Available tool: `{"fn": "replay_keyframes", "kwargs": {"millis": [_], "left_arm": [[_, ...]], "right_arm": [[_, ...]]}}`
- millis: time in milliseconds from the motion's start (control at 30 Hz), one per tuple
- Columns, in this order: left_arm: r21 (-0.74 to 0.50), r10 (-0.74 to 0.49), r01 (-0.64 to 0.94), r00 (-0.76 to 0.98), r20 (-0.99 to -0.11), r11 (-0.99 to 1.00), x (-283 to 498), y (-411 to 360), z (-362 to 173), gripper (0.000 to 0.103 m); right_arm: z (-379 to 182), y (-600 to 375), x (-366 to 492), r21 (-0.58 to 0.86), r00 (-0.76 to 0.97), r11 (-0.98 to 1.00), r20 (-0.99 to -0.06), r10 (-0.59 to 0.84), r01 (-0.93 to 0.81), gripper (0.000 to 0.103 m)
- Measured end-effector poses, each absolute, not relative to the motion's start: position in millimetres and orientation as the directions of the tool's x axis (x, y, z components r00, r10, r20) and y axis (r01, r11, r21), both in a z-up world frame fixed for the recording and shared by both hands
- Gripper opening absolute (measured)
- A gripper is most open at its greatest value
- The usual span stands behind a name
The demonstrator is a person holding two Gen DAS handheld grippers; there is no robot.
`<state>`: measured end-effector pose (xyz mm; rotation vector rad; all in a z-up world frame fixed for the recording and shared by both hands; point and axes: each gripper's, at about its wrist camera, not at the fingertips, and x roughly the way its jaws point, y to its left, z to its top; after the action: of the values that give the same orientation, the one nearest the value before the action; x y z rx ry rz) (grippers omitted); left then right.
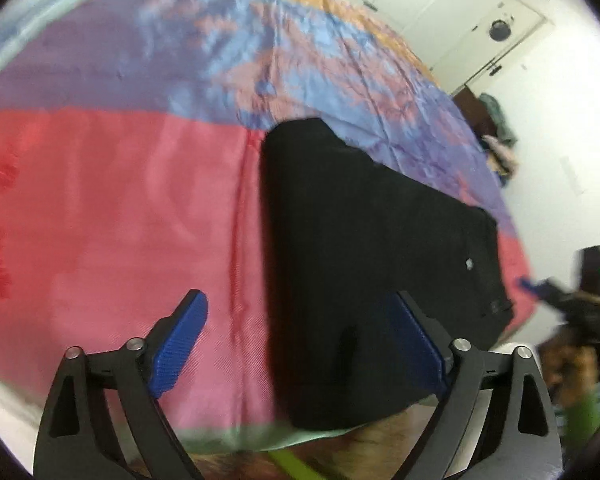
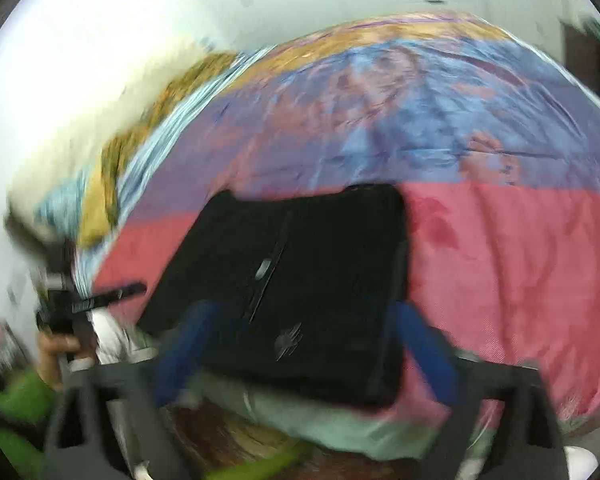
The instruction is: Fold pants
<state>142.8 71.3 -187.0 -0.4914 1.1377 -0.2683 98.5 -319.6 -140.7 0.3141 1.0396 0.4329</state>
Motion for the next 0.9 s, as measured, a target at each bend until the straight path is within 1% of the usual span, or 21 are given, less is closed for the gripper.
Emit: {"fn": "replay_keyframes", "kwargs": {"millis": [33, 67, 100, 133, 167, 233, 267, 300, 333, 367, 400, 433, 533, 733, 800, 833, 867, 900], "left_arm": [[-0.52, -0.466, -0.05, 0.377, -0.801, 0.853, 149, 71, -193, 0.093], [-0.545, -0.5, -0.051, 0.333, -0.799, 0.837, 156, 68, -202, 0.093], [-0.569, -0.534, -0.037, 0.296, -0.792, 0.822, 162, 62, -209, 0.093], [-0.581, -0.553, -0.023, 0.278, -0.785, 0.814, 164, 57, -212, 0.093], [-0.588, -0.567, -0.004, 0.26, -0.782, 0.809, 167, 49, -216, 0.093], [-0.593, -0.581, 0.023, 0.233, -0.779, 0.805, 172, 34, -223, 0.093], [-0.601, -0.59, 0.027, 0.235, -0.773, 0.799, 174, 29, -225, 0.084], [-0.616, -0.602, 0.026, 0.246, -0.759, 0.787, 175, 26, -225, 0.068], [-0.62, -0.602, 0.012, 0.254, -0.757, 0.785, 176, 24, -223, 0.051], [-0.618, -0.596, 0.002, 0.268, -0.757, 0.786, 177, 25, -218, 0.033], [-0.633, -0.609, 0.008, 0.282, -0.741, 0.774, 179, 27, -209, 0.025], [-0.642, -0.619, 0.018, 0.29, -0.73, 0.767, 179, 30, -204, 0.022], [-0.63, -0.611, 0.065, 0.342, -0.714, 0.774, 191, 36, -168, 0.021], [-0.527, -0.521, 0.137, 0.482, -0.704, 0.839, 253, 66, -94, 0.021], [-0.474, -0.475, 0.148, 0.525, -0.706, 0.868, 273, 75, -83, 0.024], [-0.414, -0.419, 0.143, 0.553, -0.72, 0.899, 286, 76, -81, 0.031], [-0.368, -0.37, 0.124, 0.567, -0.735, 0.922, 292, 76, -86, 0.05], [-0.311, -0.301, 0.085, 0.578, -0.758, 0.947, 300, 78, -96, 0.063]], "right_arm": [[-158, -327, 113, 0.486, 0.372, 0.859, -0.776, 0.509, -0.163, 0.102], [-175, -332, 123, 0.539, 0.313, 0.831, -0.772, 0.554, -0.14, 0.099], [-186, -333, 130, 0.581, 0.274, 0.804, -0.759, 0.591, -0.126, 0.088], [-202, -333, 136, 0.639, 0.218, 0.762, -0.733, 0.645, -0.106, 0.083], [-214, -330, 141, 0.669, 0.174, 0.737, -0.718, 0.674, -0.097, 0.083], [-224, -326, 146, 0.68, 0.144, 0.725, -0.711, 0.688, -0.109, 0.083], [-228, -325, 149, 0.691, 0.13, 0.714, -0.702, 0.7, -0.113, 0.083], [-228, -325, 150, 0.696, 0.127, 0.71, -0.698, 0.705, -0.111, 0.078], [-227, -325, 151, 0.708, 0.118, 0.698, -0.688, 0.716, -0.107, 0.065], [-224, -325, 151, 0.722, 0.118, 0.683, -0.673, 0.73, -0.11, 0.059], [-219, -325, 150, 0.727, 0.124, 0.676, -0.665, 0.736, -0.116, 0.051], [-213, -324, 150, 0.735, 0.132, 0.667, -0.654, 0.745, -0.125, 0.045], [-187, -311, 158, 0.768, 0.165, 0.617, -0.595, 0.786, -0.17, 0.039], [-127, -271, 221, 0.761, 0.239, 0.573, -0.521, 0.819, -0.305, 0.036], [-112, -265, 249, 0.745, 0.283, 0.581, -0.509, 0.813, -0.328, 0.035], [-107, -264, 261, 0.733, 0.306, 0.591, -0.508, 0.805, -0.337, 0.035], [-104, -264, 276, 0.708, 0.336, 0.615, -0.519, 0.786, -0.347, 0.035], [-105, -268, 284, 0.694, 0.357, 0.635, -0.529, 0.77, -0.34, 0.035]]}}
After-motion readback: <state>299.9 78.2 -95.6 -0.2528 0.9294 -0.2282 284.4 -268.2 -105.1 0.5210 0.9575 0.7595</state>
